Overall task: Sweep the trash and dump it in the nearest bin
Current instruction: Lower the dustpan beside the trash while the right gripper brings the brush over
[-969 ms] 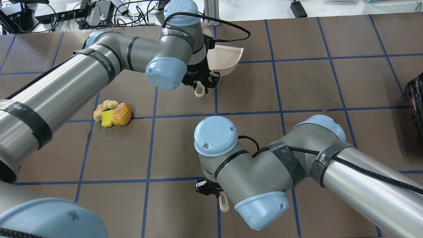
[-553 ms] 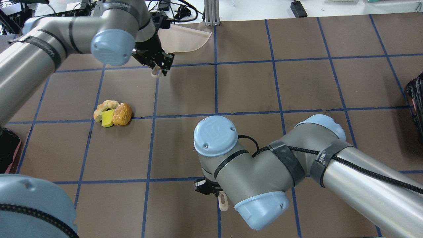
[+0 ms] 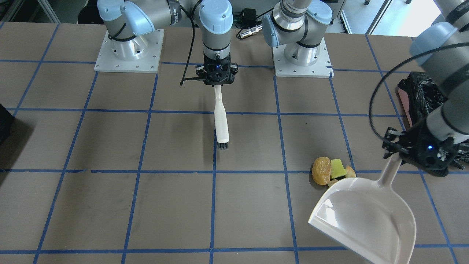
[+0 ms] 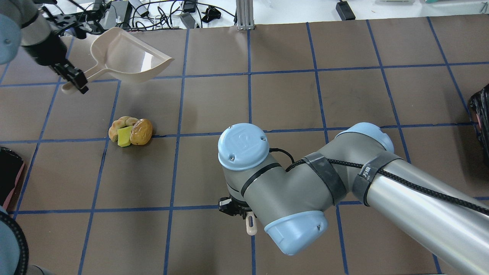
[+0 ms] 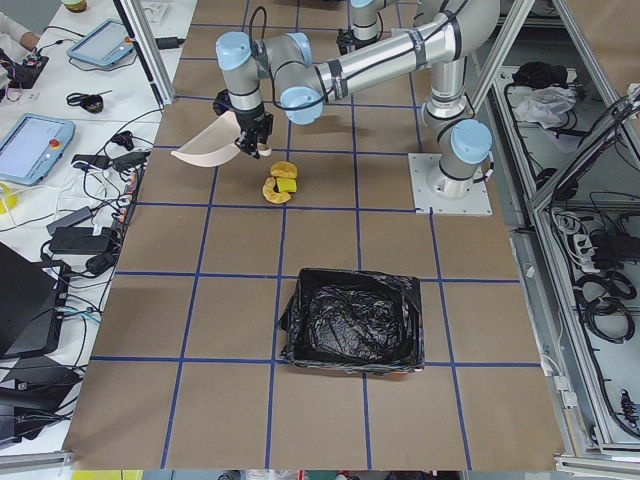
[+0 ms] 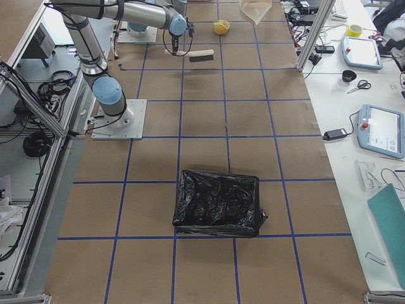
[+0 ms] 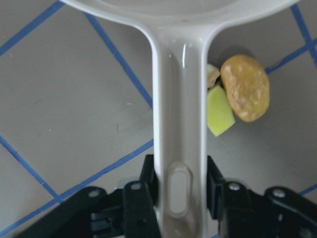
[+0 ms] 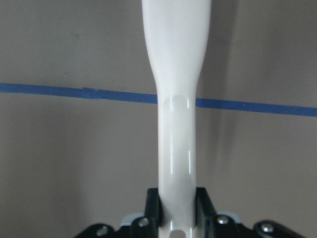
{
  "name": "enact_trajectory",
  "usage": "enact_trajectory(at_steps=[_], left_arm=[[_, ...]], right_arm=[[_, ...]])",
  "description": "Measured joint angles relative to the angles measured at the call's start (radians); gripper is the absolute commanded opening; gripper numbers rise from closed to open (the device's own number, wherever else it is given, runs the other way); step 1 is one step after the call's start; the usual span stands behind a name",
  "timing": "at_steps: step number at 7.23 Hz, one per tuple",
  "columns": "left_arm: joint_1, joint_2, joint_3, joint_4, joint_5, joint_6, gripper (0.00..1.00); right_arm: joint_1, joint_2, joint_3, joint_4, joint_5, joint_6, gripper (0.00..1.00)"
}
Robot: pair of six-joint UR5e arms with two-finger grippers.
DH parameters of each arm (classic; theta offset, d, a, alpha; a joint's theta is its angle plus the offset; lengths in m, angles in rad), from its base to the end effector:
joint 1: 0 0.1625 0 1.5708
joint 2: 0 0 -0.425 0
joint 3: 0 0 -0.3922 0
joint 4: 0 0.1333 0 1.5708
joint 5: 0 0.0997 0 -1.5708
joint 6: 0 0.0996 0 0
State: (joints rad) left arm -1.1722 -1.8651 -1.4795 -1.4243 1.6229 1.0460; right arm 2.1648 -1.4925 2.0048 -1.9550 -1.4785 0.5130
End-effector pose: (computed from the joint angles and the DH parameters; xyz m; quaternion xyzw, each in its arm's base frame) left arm 0.1153 -0.6039 0.3852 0.3185 0.9471 0.0384 0.0009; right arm 0.3763 -0.3025 0.2828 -0.0374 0.9962 0.0786 0.0056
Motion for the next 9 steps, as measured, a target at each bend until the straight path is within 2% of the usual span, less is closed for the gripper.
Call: enact_trajectory(at_steps=[2, 4, 7, 9], left_arm=[[0.168, -0.012, -0.001, -0.001, 0.070, 0.402, 0.00], [0.252, -0.048, -0.010, 0.069, 0.170, 0.682, 0.00], [0.278, -0.126, -0.082, 0.318, 0.206, 0.964, 0.00], [0.277, -0.159, -0.095, 0.364, 0.202, 1.081, 0.00]], right_arm=[[0.004, 0.020, -0.027, -0.004, 0.012, 0.123, 0.00], [0.011, 0.049, -0.074, -0.006, 0.050, 0.299, 0.00], [0.054, 0.132, -0.187, -0.011, 0.060, 0.649, 0.00], [0.107, 0.259, -0.343, -0.006, 0.067, 0.819, 0.00]])
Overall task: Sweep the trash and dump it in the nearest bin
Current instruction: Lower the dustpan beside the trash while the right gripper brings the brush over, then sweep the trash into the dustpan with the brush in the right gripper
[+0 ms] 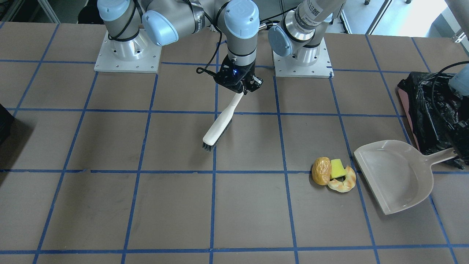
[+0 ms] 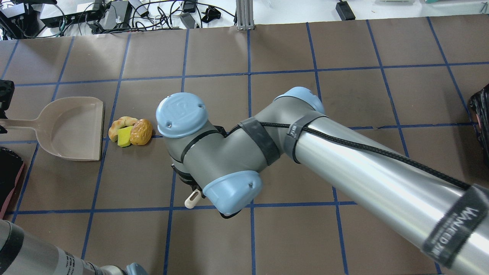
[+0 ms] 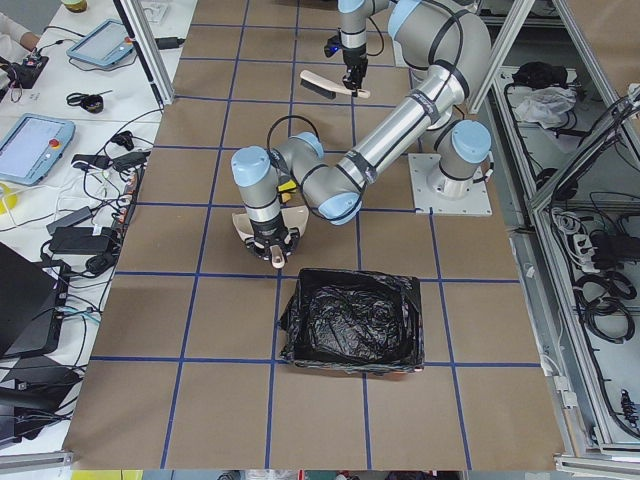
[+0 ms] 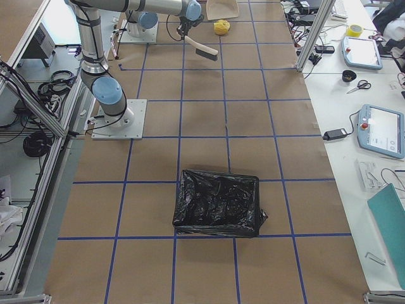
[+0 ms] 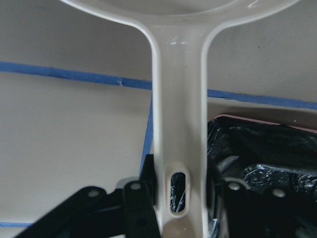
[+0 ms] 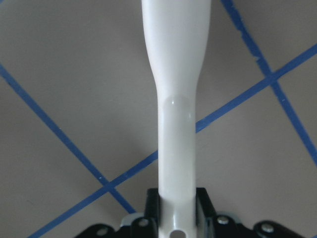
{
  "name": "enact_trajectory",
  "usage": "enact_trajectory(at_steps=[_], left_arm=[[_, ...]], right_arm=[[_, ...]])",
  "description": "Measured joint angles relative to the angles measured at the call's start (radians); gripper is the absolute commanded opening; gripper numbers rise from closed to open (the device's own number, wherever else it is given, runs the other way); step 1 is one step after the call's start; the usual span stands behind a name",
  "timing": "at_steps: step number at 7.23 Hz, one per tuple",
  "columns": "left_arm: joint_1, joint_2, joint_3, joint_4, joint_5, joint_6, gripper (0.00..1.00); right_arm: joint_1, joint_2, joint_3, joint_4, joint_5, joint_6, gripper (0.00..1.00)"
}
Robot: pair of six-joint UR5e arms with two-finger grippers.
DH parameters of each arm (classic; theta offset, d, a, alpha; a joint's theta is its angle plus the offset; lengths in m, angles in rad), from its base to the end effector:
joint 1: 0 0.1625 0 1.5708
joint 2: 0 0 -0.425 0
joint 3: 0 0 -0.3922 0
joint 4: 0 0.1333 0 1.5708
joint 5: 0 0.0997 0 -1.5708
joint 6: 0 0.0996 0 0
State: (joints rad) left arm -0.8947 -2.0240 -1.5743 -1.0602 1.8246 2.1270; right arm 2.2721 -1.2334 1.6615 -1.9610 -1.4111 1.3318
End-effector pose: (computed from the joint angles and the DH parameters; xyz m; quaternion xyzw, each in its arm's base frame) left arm 0.3178 -0.5692 0.2807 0.6553 0.7442 0.1202 0.0477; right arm 0.4968 -0.3571 0.2987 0.3104 0.9471 0.0777 0.0259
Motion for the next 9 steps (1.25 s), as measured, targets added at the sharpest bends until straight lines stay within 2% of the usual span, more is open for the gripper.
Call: enact_trajectory(at_steps=[2, 6, 7, 9], left_arm=[[-0.002, -0.014, -0.001, 0.007, -0.005, 0.087, 0.00], [-0.025, -0.034, -0.001, 0.009, -0.010, 0.144, 0.00], [-0.027, -0.038, -0.001, 0.009, -0.010, 0.151, 0.00], [-0.030, -0.040, -0.001, 0.009, -0.009, 0.156, 0.00]], right_arm=[[0.045, 0.131, -0.154, 0.003, 0.013, 0.082, 0.00], [0.126, 0.408, -0.500, 0.003, 0.038, 0.237, 0.00], [0.145, 0.459, -0.555, -0.004, 0.035, 0.243, 0.00], [0.166, 0.507, -0.604, -0.057, 0.067, 0.190, 0.00]])
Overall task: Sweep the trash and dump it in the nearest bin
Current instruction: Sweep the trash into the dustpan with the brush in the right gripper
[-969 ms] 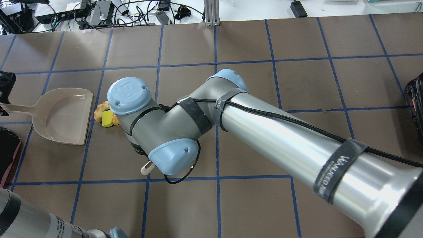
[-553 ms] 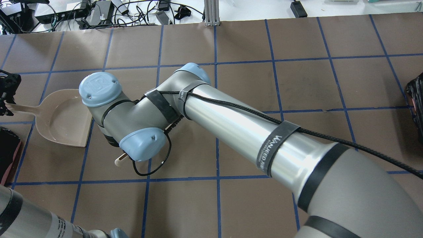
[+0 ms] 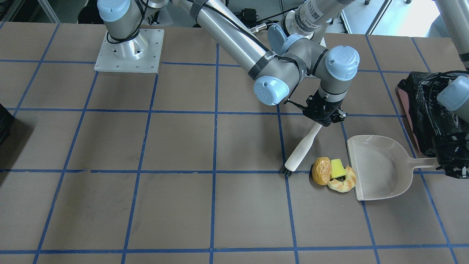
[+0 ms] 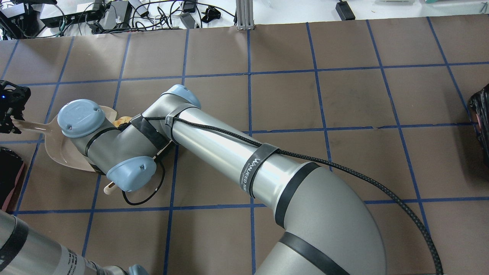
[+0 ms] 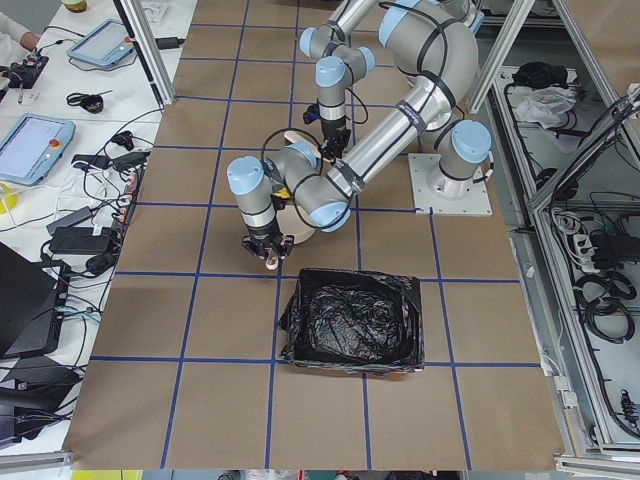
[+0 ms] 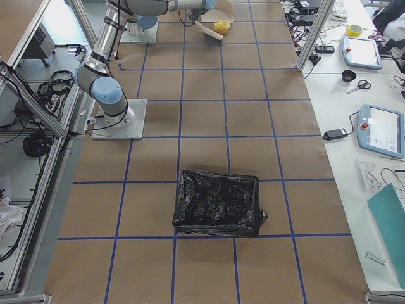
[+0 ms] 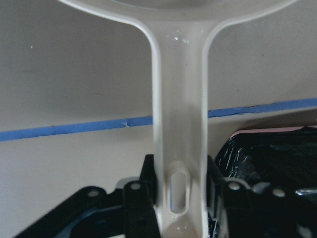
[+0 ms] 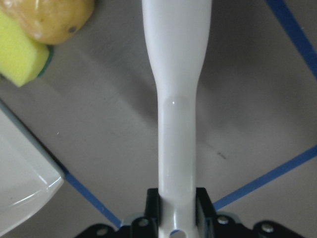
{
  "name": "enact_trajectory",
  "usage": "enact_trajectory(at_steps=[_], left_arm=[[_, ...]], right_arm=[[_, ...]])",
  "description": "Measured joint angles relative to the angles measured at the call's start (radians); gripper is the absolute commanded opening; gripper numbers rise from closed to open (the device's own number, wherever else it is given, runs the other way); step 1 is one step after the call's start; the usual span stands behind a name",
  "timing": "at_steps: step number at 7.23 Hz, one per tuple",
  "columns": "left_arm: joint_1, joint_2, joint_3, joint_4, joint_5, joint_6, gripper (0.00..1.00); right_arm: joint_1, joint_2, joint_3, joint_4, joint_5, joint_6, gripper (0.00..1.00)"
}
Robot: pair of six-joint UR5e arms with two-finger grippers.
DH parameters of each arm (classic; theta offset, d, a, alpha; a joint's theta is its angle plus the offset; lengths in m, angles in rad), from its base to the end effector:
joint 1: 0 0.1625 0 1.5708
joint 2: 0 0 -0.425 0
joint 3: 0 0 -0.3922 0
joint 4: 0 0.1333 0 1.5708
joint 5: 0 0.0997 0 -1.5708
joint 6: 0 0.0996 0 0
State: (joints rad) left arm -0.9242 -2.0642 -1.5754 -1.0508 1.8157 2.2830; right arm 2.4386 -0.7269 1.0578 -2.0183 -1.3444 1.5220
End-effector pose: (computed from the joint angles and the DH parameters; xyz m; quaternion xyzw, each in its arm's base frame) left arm 0.3031 -0.5827 0.2551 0.7235 0.6794 0.1203 0.0238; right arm 0.7101 -0.3977 0.2327 0.3125 0.9414 0.0836 0.0952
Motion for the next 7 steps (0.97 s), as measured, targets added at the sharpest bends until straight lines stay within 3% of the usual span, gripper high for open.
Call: enact_trajectory(at_steps=[4, 7], left_arm=[[-0.002, -0.001, 0.000, 0.000, 0.001, 0.000, 0.00], [-0.002, -0.001, 0.000, 0.000, 0.001, 0.000, 0.00]], right_arm=[[0.005, 0.075, -0.091, -0.049, 0.122, -0.435, 0.00], [0.005, 0.123, -0.176, -0.047, 0.146, -0.748, 0.00]])
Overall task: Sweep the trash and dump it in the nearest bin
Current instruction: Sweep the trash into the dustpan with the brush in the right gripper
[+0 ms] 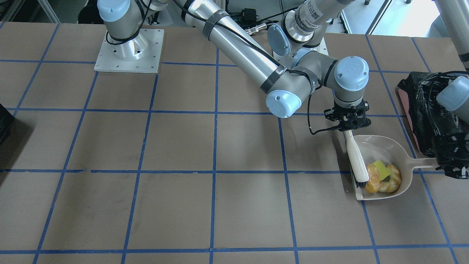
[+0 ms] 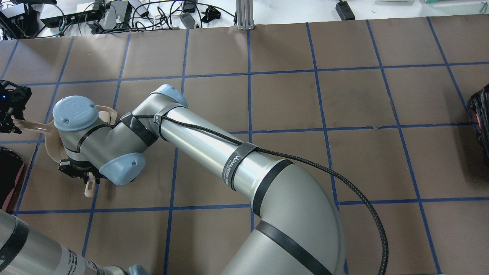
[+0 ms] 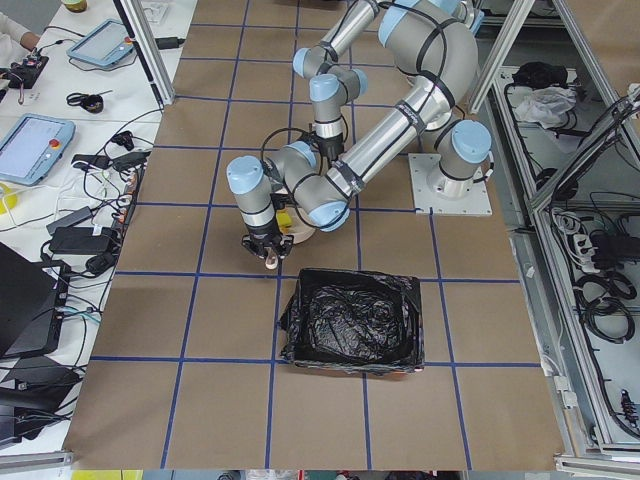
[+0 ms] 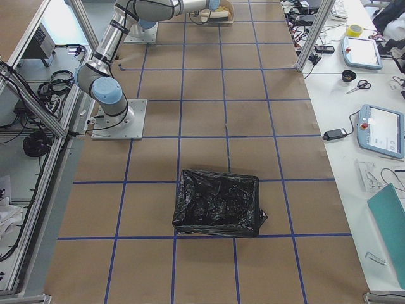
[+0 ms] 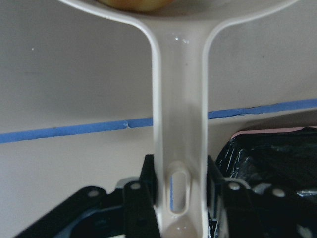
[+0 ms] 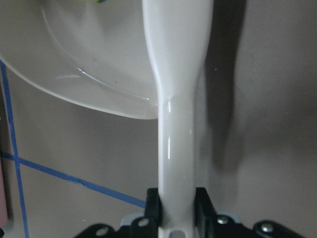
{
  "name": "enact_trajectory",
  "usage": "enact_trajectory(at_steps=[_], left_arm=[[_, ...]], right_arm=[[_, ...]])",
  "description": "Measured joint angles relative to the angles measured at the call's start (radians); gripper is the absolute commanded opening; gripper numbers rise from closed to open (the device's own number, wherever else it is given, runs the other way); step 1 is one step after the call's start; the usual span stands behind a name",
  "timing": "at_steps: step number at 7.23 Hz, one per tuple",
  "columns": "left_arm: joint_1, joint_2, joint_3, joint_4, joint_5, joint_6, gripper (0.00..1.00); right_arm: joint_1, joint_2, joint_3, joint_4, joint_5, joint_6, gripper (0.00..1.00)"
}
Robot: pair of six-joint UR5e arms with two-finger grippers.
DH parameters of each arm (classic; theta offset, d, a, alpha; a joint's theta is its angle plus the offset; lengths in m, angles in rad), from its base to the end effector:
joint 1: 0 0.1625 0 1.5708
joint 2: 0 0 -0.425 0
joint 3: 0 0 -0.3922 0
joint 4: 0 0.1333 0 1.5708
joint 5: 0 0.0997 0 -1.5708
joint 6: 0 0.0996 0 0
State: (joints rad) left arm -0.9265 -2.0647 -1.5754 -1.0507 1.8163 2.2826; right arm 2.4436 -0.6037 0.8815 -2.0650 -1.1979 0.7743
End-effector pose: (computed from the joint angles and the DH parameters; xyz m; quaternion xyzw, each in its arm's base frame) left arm 0.3018 -0.5834 0.2548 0.7241 0.6786 0.1206 0.0238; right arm 0.7559 -0.4127 0.2270 -0.0681 0.9748 0.0631 0.2031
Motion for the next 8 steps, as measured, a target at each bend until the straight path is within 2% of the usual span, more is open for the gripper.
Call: enact_trajectory(at_steps=[2, 6, 8], left_arm=[[0.000, 0.000, 0.000, 0.000, 0.000, -0.001, 0.00], [0.000, -0.008, -0.001, -0.003, -0.006, 0.002, 0.00], [0.001, -0.002, -0.001, -0.022, -0.084, 0.008, 0.00]], right_arm=[[0.000, -0.012, 0.000, 0.063, -0.016, -0.117, 0.00], [-0.016, -0.084, 0.039, 0.260, -0.009, -0.005, 0.00], [-0.060, -0.144, 0.084, 0.357, -0.019, -0.011, 0.00]])
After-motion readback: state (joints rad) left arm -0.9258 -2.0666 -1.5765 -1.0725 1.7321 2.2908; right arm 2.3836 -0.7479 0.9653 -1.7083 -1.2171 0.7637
